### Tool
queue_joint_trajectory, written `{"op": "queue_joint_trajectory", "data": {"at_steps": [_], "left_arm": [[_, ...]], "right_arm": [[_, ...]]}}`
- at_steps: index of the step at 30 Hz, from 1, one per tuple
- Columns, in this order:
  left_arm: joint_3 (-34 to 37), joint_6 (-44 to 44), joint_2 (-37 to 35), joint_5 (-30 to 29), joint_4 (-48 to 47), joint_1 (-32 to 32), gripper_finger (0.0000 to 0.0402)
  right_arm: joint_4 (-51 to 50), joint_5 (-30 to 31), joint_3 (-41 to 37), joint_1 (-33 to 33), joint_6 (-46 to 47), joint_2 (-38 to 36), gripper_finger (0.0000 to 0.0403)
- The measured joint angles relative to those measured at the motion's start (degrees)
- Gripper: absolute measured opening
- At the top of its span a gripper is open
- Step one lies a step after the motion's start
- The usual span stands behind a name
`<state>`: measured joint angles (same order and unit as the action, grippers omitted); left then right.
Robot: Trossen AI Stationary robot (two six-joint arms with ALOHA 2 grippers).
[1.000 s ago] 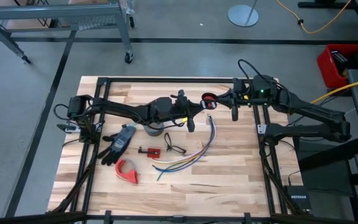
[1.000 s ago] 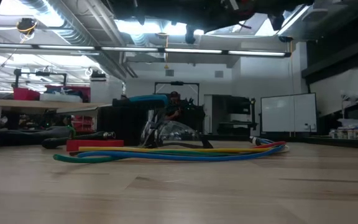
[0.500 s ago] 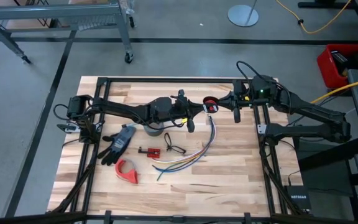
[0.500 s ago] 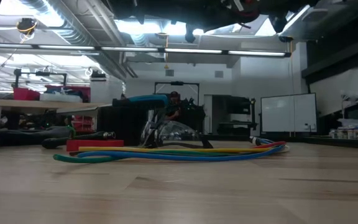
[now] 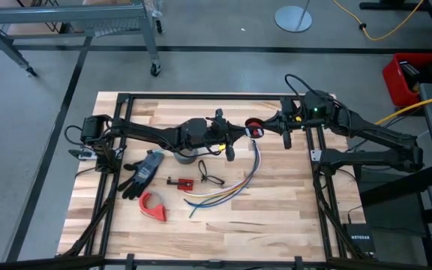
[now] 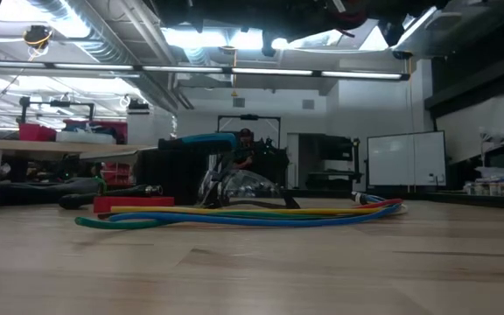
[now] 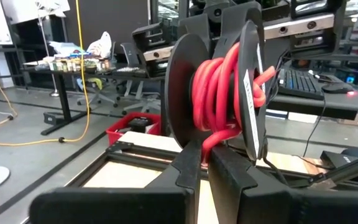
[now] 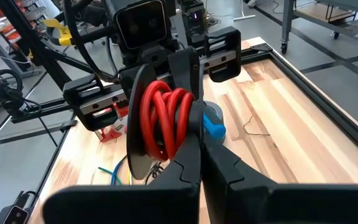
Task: Coil cords
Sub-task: Coil the red wire on the spool
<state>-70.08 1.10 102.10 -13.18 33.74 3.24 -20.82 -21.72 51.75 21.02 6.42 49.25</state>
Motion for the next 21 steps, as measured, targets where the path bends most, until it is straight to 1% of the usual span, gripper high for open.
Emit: {"op": "queue_joint_trajectory", "data": {"at_steps": [12, 14, 21], "left_arm": [[0.00, -0.07, -0.02, -0.09, -0.02, -0.26, 0.0021], [0.00, -0.30, -0.07, -0.07, -0.02, -0.28, 0.0031], [0.00, -0.06, -0.11, 0.15, 0.28, -0.28, 0.0090]], "right_arm": [[0.00, -0.76, -0.02, 0.00, -0.02, 0.04, 0.0001], [-0.02, -0.89, -0.02, 0.00, -0.04, 0.04, 0.0001], [0.01, -1.02, -0.04, 0.02, -0.20, 0.04, 0.0001]]}}
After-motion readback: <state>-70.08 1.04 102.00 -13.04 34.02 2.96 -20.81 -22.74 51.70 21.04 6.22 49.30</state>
